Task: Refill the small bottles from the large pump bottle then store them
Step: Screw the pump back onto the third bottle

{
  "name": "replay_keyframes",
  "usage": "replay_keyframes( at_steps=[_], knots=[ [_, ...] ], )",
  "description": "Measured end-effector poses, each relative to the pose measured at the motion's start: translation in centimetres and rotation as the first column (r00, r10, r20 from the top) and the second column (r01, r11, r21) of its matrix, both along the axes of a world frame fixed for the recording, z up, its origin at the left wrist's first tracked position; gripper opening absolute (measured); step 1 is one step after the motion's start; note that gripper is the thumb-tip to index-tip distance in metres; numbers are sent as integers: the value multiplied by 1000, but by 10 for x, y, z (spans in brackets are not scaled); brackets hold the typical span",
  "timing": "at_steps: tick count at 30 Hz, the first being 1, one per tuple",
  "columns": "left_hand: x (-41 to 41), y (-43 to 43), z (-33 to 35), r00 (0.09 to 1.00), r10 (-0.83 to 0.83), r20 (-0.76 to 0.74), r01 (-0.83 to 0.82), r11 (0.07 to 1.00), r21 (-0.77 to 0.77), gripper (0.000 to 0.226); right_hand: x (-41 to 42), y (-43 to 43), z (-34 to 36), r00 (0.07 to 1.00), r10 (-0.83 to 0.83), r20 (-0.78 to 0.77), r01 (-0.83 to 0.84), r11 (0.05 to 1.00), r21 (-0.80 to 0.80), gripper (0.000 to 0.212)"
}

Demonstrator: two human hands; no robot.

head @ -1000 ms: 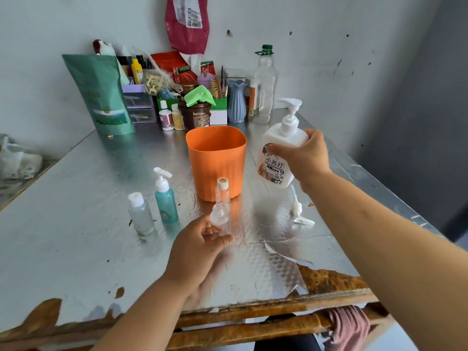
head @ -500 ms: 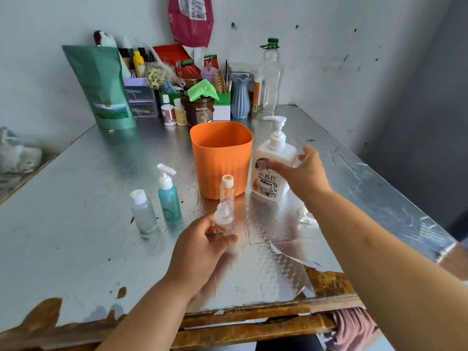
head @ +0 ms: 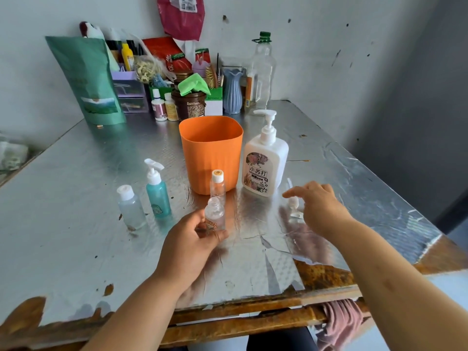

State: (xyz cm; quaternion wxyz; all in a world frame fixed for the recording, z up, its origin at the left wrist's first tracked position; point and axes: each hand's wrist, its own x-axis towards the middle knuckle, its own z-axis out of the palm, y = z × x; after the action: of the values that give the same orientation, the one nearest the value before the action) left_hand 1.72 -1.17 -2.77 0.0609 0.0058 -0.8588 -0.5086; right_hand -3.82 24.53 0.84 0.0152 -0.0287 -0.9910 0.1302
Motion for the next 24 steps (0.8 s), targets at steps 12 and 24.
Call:
replay_keyframes(
  at_steps=[12,24],
  knots=[
    [1,0,2,1000,-7,15,6,1000,22,46,-3,0,2,984,169,-55,-153,961,230,50],
    [2,0,4,1000,-21,16,20,1000,22,41,23,-51,47,944,161,-287,-268,881,-390,20]
  ],
)
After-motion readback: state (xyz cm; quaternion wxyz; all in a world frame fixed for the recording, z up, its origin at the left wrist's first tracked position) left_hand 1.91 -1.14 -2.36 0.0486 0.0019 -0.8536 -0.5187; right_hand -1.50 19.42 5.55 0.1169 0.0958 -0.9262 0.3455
